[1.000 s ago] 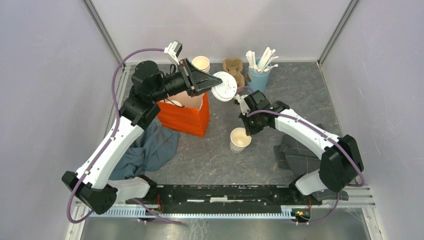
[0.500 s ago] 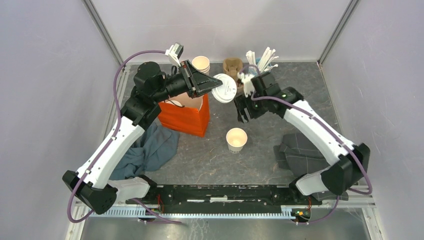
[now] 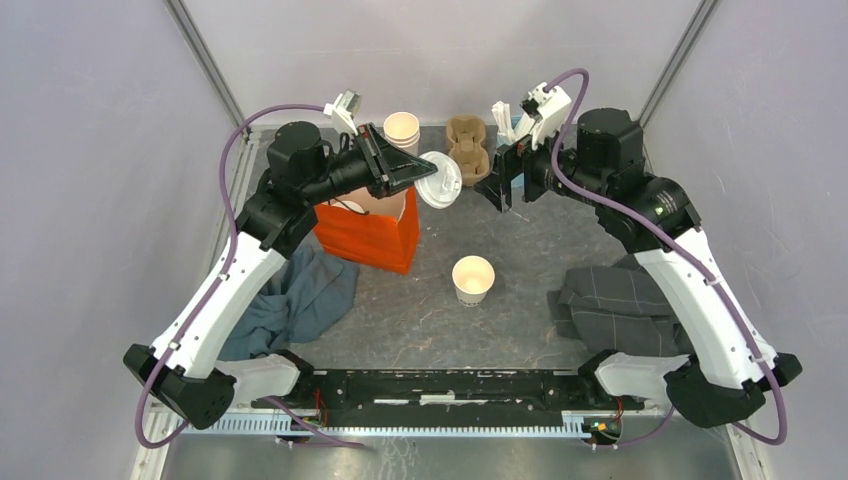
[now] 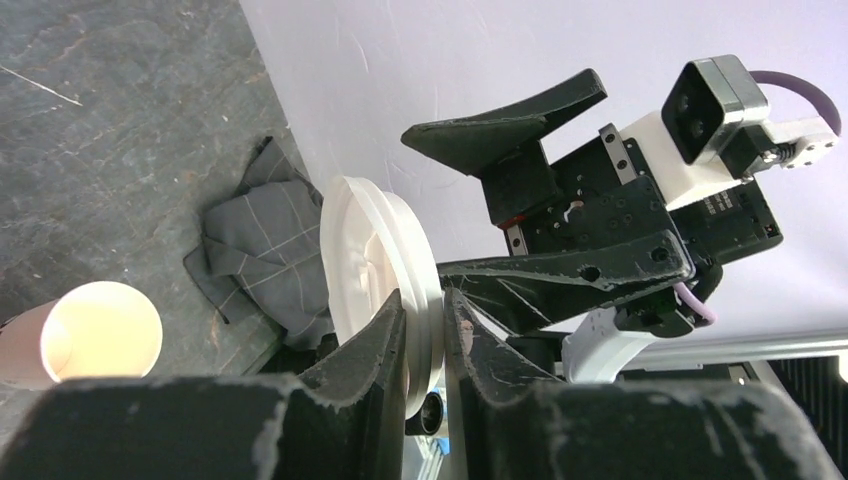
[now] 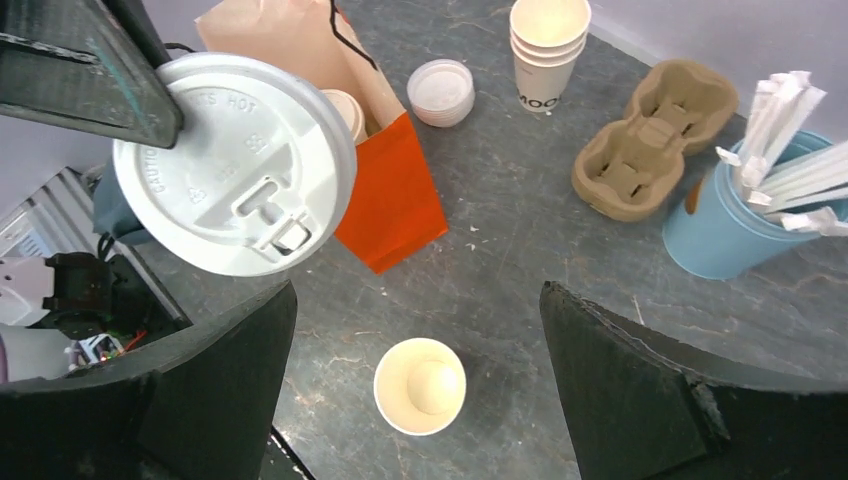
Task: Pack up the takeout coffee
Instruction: Close the cup lid on the coffee cup.
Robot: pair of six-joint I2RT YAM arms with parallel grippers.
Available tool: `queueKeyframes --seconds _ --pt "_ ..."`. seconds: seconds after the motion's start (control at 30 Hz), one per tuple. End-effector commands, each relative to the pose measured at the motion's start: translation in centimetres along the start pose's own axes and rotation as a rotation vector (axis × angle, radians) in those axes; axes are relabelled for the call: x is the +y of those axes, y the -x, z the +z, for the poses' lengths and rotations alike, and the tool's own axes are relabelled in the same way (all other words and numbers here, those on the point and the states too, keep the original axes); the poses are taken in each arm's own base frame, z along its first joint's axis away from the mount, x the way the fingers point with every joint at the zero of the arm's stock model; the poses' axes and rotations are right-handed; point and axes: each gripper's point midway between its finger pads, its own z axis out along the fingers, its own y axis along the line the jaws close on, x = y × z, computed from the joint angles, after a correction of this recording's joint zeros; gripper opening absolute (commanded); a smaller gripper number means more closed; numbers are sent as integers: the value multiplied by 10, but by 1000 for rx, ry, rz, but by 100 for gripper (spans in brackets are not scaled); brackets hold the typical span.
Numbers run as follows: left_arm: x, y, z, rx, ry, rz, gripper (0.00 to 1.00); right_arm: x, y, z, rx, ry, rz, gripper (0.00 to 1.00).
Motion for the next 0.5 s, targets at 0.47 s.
queueKeyframes --seconds 0.47 --pt "-4 10 -4 -40 21 52 24 72 30 44 -78 271 248 98"
